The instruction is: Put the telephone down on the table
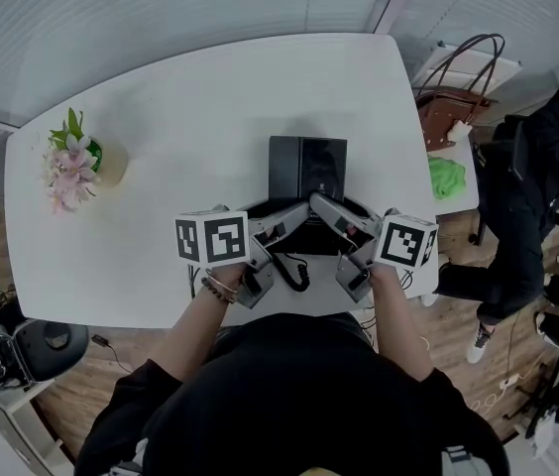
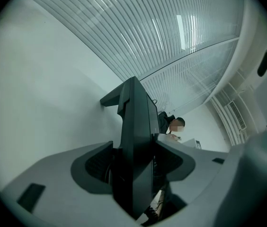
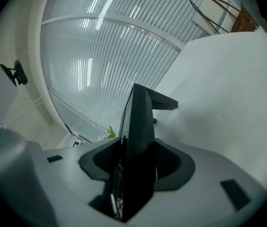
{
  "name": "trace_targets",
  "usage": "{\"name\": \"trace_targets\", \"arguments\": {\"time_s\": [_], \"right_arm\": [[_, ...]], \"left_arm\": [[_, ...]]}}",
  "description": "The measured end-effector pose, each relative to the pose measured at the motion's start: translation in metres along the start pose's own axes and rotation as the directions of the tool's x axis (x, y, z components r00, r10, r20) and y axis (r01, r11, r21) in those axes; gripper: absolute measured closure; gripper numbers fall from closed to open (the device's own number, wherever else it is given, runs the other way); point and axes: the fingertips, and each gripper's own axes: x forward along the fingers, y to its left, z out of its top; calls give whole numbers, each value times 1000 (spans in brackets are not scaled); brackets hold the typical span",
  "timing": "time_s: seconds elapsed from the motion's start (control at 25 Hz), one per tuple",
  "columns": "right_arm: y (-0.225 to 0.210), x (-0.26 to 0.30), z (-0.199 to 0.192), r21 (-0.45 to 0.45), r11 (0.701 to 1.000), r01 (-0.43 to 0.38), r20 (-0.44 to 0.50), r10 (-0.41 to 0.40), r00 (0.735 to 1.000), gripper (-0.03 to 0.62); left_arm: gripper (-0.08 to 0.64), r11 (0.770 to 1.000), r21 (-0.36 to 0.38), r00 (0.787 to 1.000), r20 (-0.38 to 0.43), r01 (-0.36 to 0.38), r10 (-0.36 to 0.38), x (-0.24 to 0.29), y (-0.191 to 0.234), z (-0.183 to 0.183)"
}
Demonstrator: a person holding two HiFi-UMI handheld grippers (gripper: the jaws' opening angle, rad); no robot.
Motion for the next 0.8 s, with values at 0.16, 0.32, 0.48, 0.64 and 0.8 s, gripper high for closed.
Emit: {"name": "trace_targets", "arguments": {"time_s": [0.16,0.32,0.48,0.64,0.8], "right_arm": [[-4,-3,-2,-26,999,40,-1,-40,999,381],[-5,-4,-1,-29,999,33,5,-33,999,377],[-5,-3,-2,-30,999,29,9,-29,1000,376],[-7,-5,-1,-53,998,42,2,-42,999,373],[-7,-5,-2,-83,995,53,-5,-54,999,370]], "left_arm": [[284,1000,19,1000,-11,-24,24,1,1,-2],[284,999,26,999,-18,-39,40,1,2,-4],[284,999,21,999,-34,-34,35,2,3,-5],[284,999,19,997,-68,-31,32,3,3,-6],[284,999,18,996,-82,-41,43,3,5,-8]]}}
